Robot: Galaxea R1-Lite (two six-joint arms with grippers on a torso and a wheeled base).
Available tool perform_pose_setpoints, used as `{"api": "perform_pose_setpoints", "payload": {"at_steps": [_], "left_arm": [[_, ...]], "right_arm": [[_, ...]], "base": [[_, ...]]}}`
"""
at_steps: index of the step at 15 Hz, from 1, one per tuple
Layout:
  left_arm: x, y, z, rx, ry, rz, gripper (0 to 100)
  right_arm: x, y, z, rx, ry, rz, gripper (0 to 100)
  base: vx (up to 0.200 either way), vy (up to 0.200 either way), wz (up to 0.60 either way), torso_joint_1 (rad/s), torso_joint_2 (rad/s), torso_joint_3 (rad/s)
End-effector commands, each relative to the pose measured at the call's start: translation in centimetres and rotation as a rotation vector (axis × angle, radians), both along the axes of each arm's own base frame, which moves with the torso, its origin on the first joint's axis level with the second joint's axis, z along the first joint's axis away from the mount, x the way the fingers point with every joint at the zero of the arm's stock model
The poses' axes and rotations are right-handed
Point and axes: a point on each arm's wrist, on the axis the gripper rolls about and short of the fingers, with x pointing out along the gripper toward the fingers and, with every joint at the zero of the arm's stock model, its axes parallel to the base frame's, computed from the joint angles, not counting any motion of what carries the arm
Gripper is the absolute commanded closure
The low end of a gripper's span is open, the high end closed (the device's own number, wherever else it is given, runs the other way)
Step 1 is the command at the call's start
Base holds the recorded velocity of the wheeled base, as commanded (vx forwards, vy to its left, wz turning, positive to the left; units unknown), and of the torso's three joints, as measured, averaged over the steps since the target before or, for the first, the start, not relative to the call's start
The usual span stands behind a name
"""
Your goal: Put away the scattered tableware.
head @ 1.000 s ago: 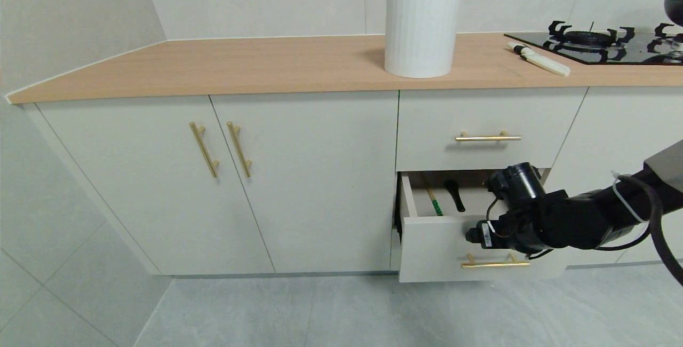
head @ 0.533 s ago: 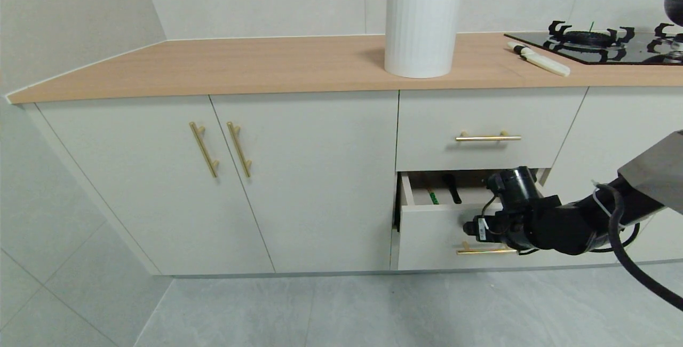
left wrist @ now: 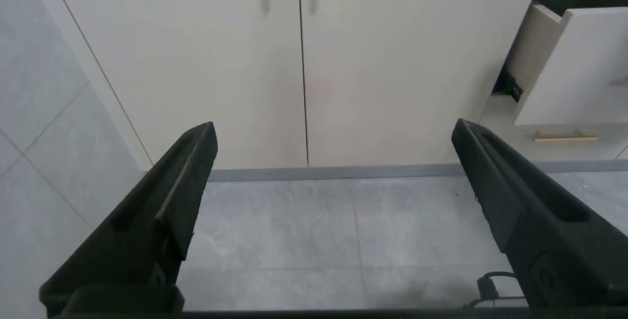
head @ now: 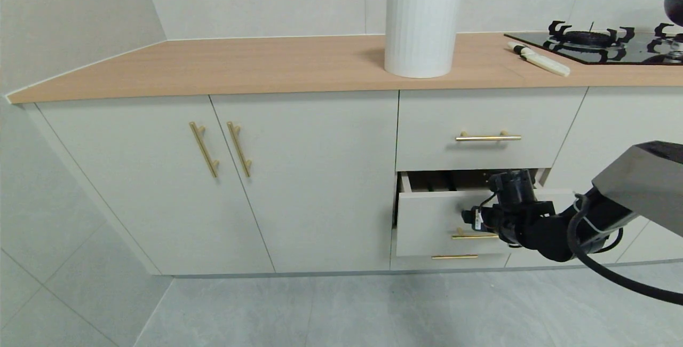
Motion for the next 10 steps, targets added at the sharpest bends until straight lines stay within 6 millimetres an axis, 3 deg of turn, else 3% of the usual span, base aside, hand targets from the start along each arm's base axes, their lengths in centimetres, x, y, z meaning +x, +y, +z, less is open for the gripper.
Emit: {"api": "perform_pose_setpoints", "payload": {"at_steps": [1, 10], "left_arm": [[0.0, 0.0, 0.0, 0.000, 0.001, 0.000, 0], [0.0, 0.0, 0.0, 0.000, 0.001, 0.000, 0]], "right_arm": [[0.6, 0.1, -1.5, 0.003, -0.011, -0.003, 0], [3.4, 0.1, -2.5, 0.055, -0.130, -0.069, 0]], "base": [[0.000, 0.000, 0.00, 0.000, 0.00, 0.000], [0.000, 0.000, 0.00, 0.000, 0.00, 0.000]]}}
